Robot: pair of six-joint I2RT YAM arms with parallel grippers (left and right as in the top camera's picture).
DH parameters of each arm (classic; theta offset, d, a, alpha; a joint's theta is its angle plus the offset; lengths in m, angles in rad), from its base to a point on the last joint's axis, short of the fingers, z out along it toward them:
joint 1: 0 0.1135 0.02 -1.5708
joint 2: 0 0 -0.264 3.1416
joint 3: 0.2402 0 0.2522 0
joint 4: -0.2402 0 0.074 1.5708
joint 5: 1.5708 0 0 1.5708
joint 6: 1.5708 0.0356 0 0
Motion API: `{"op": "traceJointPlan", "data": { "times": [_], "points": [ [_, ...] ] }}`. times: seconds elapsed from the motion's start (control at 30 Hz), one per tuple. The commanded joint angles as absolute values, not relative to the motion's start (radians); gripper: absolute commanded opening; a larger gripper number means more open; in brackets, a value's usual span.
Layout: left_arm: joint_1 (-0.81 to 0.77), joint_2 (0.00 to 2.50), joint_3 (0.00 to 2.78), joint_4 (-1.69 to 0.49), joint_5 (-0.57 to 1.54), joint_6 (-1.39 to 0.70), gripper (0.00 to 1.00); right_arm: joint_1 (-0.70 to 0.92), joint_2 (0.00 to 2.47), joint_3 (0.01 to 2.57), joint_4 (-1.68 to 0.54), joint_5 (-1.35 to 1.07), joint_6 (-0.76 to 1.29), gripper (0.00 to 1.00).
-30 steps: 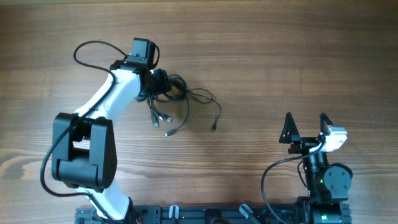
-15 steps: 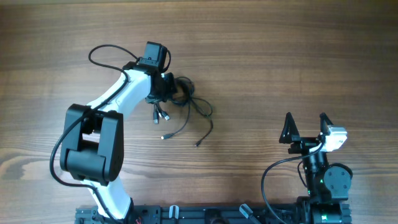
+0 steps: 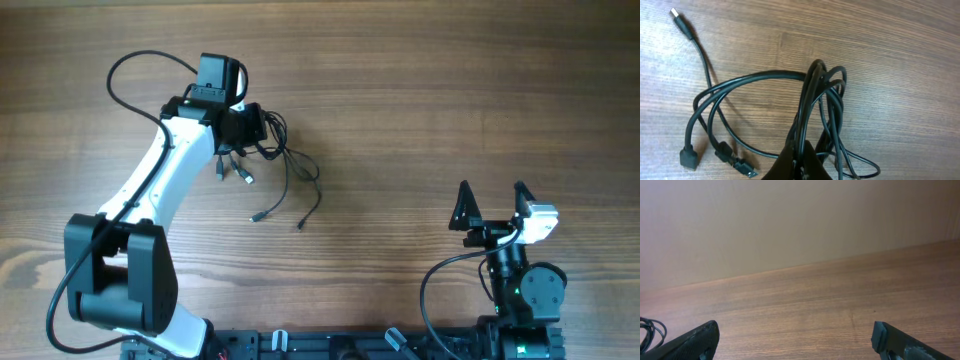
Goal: Untangle cables
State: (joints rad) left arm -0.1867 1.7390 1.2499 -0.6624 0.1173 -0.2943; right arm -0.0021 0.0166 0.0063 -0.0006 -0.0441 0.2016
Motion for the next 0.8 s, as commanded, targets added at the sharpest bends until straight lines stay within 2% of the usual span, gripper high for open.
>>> {"op": "traceJointPlan", "data": {
  "times": [0.0, 0.2, 0.33, 0.77],
  "points": [
    [-0.211, 1.729, 1.24, -0.664, 0.259, -0.11, 0.04, 0.002, 0.014, 0.005, 0.002, -0.046, 0.21, 1.0],
    [-0.212, 1.748, 1.18, -0.653, 0.418, -0.035, 0.04, 0.002, 0.014, 0.005, 0.002, -0.046, 0.21, 1.0],
    [-0.212, 1.755, 1.131, -0.602, 0.56, 0.11, 0.04, 0.002, 0.014, 0.005, 0.002, -0.046, 0.21, 1.0],
    [-0.212, 1.758, 1.125, -0.563, 0.463, 0.124, 0.04, 0.002, 0.014, 0.005, 0.002, -0.046, 0.21, 1.0]
  ]
}}
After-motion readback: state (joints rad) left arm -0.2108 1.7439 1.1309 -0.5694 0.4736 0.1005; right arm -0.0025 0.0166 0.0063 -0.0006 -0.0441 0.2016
